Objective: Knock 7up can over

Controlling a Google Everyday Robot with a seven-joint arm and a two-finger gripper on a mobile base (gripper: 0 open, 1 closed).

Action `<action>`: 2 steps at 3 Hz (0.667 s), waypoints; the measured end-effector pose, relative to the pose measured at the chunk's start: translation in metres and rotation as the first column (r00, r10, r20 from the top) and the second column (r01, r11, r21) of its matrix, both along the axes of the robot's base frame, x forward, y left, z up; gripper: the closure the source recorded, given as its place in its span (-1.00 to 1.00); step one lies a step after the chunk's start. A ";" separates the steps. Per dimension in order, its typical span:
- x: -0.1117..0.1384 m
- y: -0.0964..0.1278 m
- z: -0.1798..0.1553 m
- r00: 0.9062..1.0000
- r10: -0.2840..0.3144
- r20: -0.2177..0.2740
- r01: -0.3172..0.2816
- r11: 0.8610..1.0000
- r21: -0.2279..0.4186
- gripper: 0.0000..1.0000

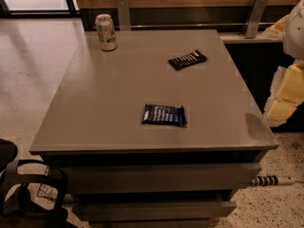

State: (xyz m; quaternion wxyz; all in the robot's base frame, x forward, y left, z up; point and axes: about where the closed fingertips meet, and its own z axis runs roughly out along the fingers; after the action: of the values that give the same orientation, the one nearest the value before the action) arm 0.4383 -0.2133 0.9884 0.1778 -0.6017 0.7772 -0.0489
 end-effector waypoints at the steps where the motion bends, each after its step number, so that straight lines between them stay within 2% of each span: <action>1: 0.001 0.001 -0.001 1.000 0.000 0.003 0.000 1.000 0.009 -1.00; 2: 0.019 0.020 -0.006 0.999 -0.005 0.033 0.001 0.993 0.114 -1.00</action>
Offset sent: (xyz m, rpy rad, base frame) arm 0.0446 0.0429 -0.0169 0.2672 -0.0623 -0.0064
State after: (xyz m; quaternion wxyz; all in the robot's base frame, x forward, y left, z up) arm 0.4568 -0.1938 0.9822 0.2248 -0.5886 0.7764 -0.0147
